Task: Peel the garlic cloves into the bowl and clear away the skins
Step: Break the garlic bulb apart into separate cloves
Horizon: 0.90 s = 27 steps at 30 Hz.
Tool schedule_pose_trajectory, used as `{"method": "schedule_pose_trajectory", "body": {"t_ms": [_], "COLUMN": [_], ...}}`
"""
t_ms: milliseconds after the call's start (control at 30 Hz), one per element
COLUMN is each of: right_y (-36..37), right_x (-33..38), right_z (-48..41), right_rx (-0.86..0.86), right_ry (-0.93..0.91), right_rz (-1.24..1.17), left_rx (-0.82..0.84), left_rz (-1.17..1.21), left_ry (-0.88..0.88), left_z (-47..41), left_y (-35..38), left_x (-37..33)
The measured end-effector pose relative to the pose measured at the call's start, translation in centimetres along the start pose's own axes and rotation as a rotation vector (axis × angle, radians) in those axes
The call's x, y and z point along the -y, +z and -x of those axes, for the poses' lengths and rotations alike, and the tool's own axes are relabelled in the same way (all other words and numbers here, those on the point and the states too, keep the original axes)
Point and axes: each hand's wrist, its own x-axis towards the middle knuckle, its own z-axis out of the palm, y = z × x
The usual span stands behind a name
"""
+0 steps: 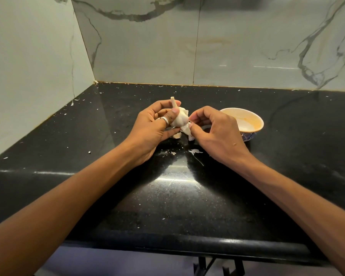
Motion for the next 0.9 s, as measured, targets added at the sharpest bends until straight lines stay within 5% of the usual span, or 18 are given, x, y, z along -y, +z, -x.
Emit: {"method": "schedule_pose_trajectory", "body": {"t_ms": [900], "right_y": [0.8], "right_x": [-0.1], "right_z": [-1.3], "right_rx": [-0.063], "right_ry": [-0.153], "right_rz": [0.122], "left_rx": [0.091], "left_rz": [-0.064], "left_ry": [-0.053], "left_z": [0.2], "left_y": [0.0], "left_x": [0.0]}}
